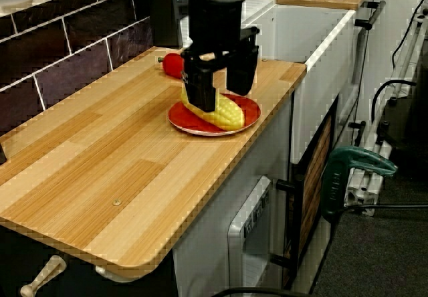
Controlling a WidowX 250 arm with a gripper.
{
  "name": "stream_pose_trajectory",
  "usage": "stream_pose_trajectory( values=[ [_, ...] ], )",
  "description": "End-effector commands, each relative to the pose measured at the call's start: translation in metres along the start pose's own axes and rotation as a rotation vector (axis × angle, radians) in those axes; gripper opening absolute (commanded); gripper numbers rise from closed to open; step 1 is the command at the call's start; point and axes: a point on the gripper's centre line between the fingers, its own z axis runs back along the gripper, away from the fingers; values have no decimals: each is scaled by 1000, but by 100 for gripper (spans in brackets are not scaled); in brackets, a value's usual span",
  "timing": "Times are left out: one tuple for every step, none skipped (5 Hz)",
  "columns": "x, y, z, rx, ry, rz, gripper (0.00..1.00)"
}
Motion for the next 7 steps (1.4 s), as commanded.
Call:
stream_pose_trajectory(
  values=[
    [-11,6,36,11,-81,-24,100],
    [-8,1,42,21,-117,-50,100],
    [-3,2,39,17,-107,-47,100],
    [-2,6,27,39,-82,-40,100],
    [0,11,11,58,-60,-35,100],
    [1,12,3,60,-41,-34,100],
    [1,12,2,57,-31,-35,100]
  ],
)
